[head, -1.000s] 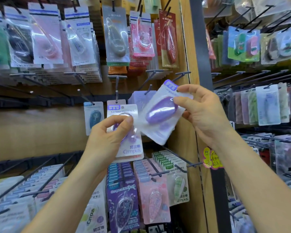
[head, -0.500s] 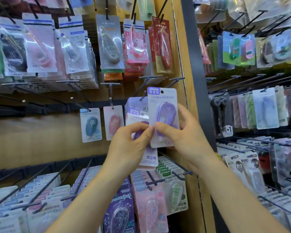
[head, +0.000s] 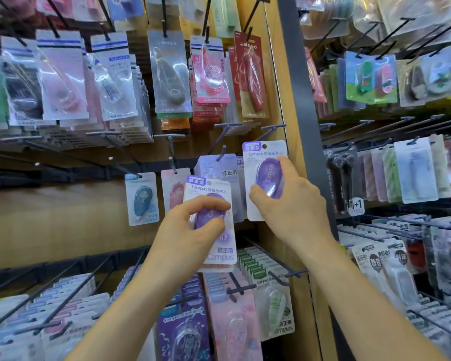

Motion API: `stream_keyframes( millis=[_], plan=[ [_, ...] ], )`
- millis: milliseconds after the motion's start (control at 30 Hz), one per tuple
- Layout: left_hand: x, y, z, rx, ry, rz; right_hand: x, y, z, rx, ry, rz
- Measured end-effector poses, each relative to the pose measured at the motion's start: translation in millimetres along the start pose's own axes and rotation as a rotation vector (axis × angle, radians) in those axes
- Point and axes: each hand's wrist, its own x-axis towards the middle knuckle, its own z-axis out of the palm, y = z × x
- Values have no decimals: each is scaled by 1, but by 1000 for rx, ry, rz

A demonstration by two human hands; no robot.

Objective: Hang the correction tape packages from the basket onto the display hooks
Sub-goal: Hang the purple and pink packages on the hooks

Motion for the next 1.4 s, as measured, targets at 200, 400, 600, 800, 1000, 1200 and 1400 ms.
stream_keyframes(
  millis=[200, 400, 600, 800, 1000, 1200, 1400],
  plan=[
    [0, -5, -8, -99, -18, -56, 3, -2, -20, -119, 21, 6],
    [-3, -8, -10, -101, -70, -32, 15, -9, -7, -225, -38, 42],
    [-4, -8, -14, -165, -60, -49, 33, -1, 35, -395, -190, 56],
    [-7, -7, -18, -190, -116, -40, 43, 11, 59, -400, -316, 125],
    [-5, -17, -13, -299, -127, -30, -3, 6, 19, -38, -259, 32],
    [-5, -19, 2, -517, -115, -114, -47, -10, -7, 924, -692, 214],
    [-6, -19, 9, -476, -88, -120, -56, 4, 5, 947, -521, 114]
  ],
)
